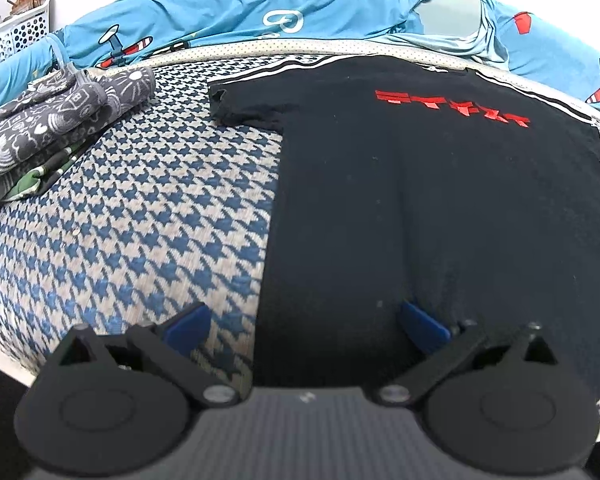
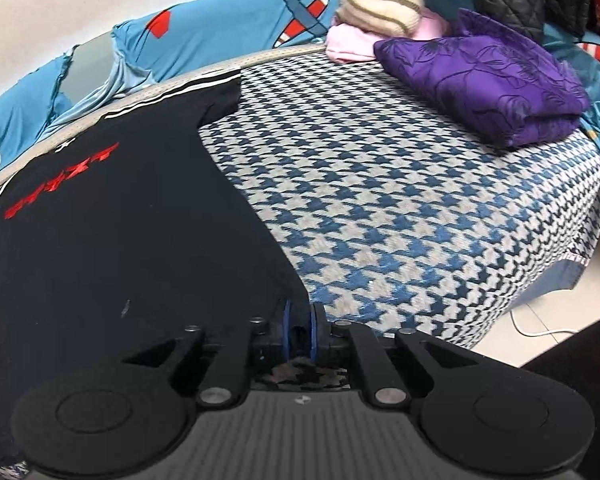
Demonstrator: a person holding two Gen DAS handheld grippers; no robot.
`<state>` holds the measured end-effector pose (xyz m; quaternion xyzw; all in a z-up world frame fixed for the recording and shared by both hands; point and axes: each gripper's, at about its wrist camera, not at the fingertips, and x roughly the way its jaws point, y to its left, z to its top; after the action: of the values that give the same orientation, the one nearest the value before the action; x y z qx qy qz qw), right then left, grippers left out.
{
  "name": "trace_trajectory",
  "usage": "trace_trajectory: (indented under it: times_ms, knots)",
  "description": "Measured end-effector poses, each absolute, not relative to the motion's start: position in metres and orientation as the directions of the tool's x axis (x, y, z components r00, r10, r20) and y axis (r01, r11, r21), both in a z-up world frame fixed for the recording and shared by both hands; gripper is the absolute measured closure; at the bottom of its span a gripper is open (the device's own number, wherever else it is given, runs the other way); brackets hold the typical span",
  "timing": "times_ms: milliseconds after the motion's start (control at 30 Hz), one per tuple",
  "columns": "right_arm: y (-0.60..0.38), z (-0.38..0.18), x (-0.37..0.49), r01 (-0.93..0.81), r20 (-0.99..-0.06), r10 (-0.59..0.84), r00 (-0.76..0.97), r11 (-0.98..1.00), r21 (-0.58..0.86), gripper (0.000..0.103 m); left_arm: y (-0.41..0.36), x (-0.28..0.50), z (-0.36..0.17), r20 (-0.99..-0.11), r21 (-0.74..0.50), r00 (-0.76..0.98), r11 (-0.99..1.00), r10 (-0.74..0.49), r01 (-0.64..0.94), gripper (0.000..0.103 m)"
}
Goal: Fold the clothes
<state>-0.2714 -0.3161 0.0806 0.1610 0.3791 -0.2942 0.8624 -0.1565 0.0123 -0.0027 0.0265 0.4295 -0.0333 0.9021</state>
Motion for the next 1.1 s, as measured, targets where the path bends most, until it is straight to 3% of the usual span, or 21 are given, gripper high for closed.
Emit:
trace_trajectory:
  times_ms: [500, 700, 933, 1100]
  knots:
    - [-0.308, 0.093, -0.28, 0.65, -0.703, -0.421, 0.573, 0.756, 0.078, 0.076, 0.016, -0.169, -0.002, -0.784, 0.007, 0.619, 0.996, -0.047, 0.085, 0.0]
    - [-0.287, 0.095, -0.269, 0.543, -0.69, -0.338, 0.641, 0.834, 0.096, 0.068, 0.017, -0.176, -0.001, -0.787, 0.004, 0.615, 0.996, -0.049, 0.085, 0.0]
    - [-0.266, 0.085, -0.252, 0.446, -0.725, -0.221, 0.652, 0.885, 0.132, 0.067, 0.018, -0.183, -0.001, -0.791, 0.003, 0.61, 0.996, -0.051, 0.087, 0.0]
    - [-0.26, 0.079, -0.25, 0.441, -0.74, -0.215, 0.637, 0.889, 0.122, 0.061, 0.019, -0.187, 0.0, -0.798, -0.002, 0.6, 0.996, -0.054, 0.087, 0.0]
